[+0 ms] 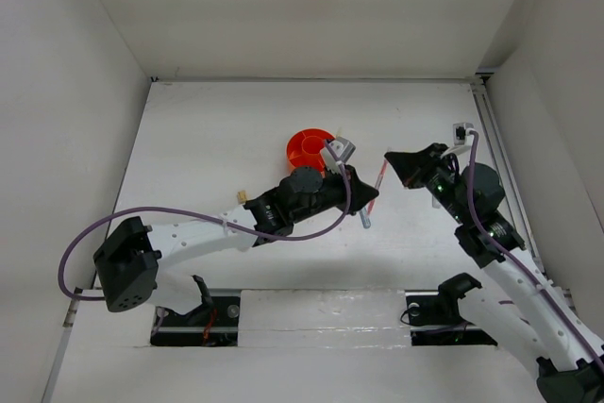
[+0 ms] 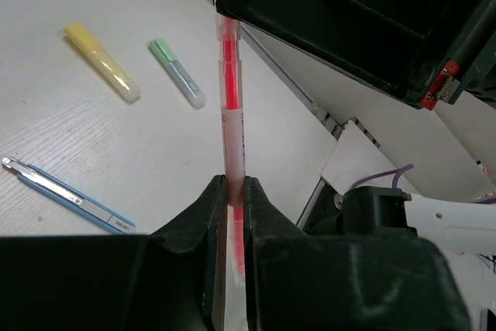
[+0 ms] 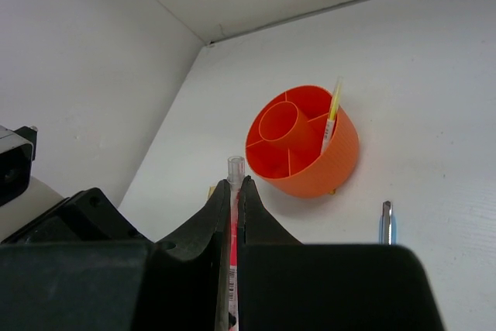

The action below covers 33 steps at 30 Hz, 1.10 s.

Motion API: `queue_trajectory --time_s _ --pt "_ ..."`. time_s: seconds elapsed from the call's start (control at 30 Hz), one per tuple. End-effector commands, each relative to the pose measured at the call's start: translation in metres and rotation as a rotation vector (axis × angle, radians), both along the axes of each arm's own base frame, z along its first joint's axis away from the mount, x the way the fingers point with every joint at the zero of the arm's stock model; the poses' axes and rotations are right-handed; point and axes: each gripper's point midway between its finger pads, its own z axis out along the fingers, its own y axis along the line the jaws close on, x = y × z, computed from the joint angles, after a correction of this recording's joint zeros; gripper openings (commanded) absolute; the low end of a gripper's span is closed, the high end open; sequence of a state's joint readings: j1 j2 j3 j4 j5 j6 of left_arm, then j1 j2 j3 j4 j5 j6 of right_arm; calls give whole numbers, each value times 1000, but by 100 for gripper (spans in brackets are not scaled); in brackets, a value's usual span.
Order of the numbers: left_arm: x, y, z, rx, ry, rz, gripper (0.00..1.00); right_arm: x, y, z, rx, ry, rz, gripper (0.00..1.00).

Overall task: Sort the stationery into containers
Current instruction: Close the pen cap on the pen.

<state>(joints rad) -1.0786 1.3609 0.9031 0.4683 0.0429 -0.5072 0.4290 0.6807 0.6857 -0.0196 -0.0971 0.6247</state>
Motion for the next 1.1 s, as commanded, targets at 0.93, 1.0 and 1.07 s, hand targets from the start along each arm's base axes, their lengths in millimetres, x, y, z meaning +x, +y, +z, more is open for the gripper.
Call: queue_trajectory --time_s 0.93,1.0,1.07 --pt "23 8 90 -134 -356 83 0 -12 47 -41 -86 135 181 0" --pt "23 8 87 -116 -368 82 0 -13 46 -44 -91 144 181 0" --pt "24 9 85 -100 -377 81 0 -14 45 -45 -107 150 182 0"
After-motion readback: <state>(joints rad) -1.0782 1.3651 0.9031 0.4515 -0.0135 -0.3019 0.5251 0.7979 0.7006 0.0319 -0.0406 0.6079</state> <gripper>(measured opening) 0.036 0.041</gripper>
